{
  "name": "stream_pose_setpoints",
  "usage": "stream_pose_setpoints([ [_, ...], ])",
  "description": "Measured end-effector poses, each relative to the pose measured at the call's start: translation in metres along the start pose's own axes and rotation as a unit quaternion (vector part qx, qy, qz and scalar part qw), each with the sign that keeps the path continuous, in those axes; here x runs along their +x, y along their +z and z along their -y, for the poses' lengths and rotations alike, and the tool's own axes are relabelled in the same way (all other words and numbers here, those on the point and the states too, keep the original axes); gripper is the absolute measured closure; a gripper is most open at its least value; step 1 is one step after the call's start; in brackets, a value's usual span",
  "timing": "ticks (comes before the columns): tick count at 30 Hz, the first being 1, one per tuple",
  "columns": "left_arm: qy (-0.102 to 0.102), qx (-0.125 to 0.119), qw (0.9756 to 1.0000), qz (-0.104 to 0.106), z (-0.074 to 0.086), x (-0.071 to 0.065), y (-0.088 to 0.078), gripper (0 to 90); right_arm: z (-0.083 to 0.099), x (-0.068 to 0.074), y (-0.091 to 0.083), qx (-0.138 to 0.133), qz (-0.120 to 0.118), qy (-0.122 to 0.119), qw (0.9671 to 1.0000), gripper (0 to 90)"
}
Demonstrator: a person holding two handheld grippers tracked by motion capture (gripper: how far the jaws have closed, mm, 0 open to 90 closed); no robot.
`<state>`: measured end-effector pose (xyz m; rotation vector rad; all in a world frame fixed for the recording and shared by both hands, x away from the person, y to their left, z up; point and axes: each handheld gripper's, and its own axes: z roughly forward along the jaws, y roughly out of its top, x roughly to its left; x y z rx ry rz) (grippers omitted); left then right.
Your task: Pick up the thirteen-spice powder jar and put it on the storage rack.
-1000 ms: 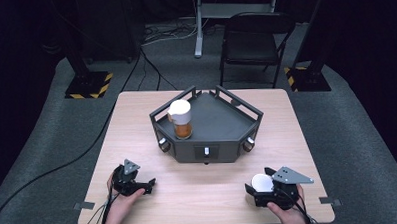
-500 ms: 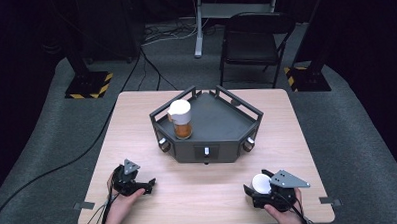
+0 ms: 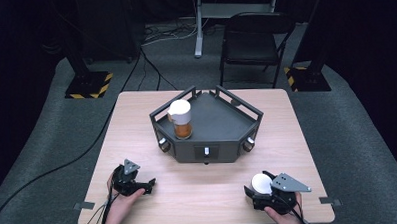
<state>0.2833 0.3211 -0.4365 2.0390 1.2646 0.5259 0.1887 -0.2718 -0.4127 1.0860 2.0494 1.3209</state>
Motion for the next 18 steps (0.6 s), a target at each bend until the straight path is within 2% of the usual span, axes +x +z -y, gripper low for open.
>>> stream_pose_setpoints([
  [7,0.0,0.0,1.0,0.0,0.0,0.0,0.0,0.2,0.0079,-0.0022,0.0039,-0.002,0.002,-0.002,1.0,20.9],
  [10,0.0,0.0,1.0,0.0,-0.0001,0.0001,0.0,0.2,0.0104,-0.0043,0.004,-0.008,-0.008,-0.005,0.9999,29.2],
  [12,0.0,0.0,1.0,0.0,0.0,0.0001,0.0,0.2,0.01,-0.0015,0.004,-0.009,-0.003,-0.012,0.9999,29.3],
  [18,0.0,0.0,1.0,0.0,-0.0001,0.0001,0.0,0.2,0.0081,-0.0022,0.0051,-0.008,-0.003,-0.009,0.9999,29.6],
])
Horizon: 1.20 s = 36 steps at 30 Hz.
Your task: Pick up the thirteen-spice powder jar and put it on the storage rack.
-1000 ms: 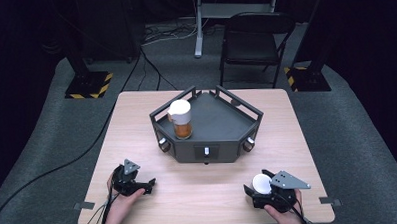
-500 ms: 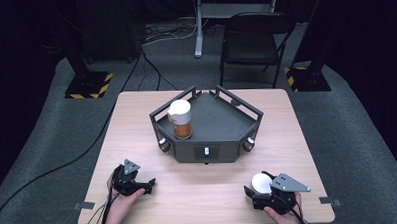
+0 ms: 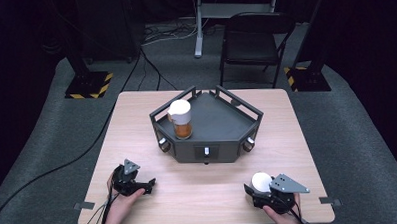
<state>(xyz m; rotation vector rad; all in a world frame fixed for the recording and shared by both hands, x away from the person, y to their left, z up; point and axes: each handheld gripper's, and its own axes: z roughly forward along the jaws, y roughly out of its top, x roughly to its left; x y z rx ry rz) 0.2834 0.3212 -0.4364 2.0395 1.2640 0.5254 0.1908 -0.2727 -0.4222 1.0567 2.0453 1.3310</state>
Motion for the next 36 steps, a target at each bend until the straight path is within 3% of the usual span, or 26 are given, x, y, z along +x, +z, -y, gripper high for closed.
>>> stream_pose_setpoints([
  [19,0.0,0.0,1.0,0.0,0.0,0.0,0.0,0.2,-0.022,-0.006,0.002,0.006,0.01,0.004,0.9999,29.7],
  [36,0.0,0.0,1.0,0.0,0.0,0.0,0.0,0.2,-0.06,-0.012,0.0,0.004,0.023,0.003,0.9997,29.7],
])
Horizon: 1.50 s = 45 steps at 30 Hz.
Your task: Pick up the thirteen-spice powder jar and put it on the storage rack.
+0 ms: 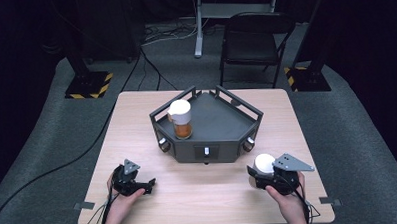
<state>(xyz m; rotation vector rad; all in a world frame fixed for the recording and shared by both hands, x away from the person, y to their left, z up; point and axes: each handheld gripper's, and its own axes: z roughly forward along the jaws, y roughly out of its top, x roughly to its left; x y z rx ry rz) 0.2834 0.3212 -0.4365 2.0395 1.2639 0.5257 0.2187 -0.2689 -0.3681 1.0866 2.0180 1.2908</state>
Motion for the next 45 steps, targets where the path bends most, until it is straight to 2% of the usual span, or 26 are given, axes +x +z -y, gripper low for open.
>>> stream_pose_setpoints([
  [21,0.0,0.0,1.0,0.0,0.0,0.0,0.0,0.2,-0.052,-0.008,0.007,0.001,0.011,-0.012,0.9999,29.6],
  [45,0.0,0.0,1.0,-0.001,0.0,0.0,0.0,0.2,-0.106,-0.016,0.017,-0.019,0.023,-0.018,0.9994,29.6],
])
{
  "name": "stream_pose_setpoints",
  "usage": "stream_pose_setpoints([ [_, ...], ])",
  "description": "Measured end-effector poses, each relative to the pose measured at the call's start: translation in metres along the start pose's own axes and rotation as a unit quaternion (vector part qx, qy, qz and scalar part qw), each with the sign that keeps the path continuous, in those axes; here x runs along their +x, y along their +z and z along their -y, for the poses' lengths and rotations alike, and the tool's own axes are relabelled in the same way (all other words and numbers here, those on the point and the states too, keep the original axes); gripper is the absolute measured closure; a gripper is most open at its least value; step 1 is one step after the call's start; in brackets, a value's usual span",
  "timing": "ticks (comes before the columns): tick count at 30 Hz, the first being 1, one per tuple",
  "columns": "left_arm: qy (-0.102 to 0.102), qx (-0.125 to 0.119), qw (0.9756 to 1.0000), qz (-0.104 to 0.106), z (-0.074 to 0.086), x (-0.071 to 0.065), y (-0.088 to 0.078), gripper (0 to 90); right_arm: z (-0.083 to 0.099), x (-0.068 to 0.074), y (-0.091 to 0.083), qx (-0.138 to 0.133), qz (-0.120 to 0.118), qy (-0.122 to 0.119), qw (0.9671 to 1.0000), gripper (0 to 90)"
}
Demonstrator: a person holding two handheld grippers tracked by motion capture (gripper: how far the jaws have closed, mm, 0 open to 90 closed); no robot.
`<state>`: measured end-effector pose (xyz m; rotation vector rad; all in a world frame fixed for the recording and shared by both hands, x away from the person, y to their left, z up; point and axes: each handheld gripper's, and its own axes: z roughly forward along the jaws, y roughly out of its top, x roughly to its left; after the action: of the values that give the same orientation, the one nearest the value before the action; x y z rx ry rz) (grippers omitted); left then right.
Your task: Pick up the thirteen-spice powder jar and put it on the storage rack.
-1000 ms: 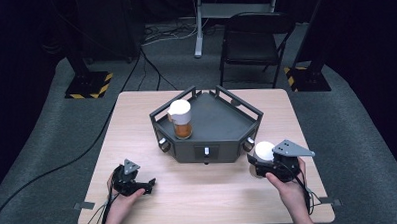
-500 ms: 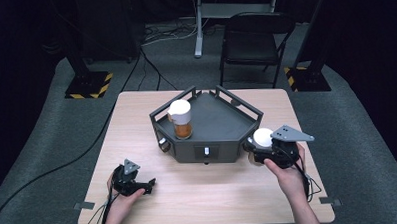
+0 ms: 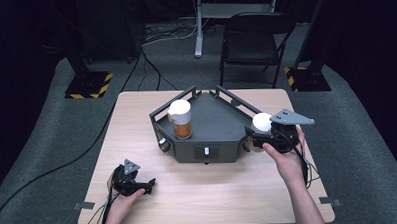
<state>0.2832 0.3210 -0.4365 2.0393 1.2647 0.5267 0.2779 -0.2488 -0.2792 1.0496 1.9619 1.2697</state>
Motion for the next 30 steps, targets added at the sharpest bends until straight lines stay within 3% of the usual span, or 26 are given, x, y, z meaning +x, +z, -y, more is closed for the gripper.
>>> stream_pose_setpoints([
  [14,0.0,0.0,1.0,0.0,0.0,0.0,0.0,0.2,-0.026,0.007,0.024,-0.006,0.001,-0.011,0.9999,29.6],
  [30,0.0,0.0,1.0,0.0,0.0,0.0,0.0,0.2,-0.034,0.016,0.065,0.002,0.0,-0.007,1.0,29.6],
])
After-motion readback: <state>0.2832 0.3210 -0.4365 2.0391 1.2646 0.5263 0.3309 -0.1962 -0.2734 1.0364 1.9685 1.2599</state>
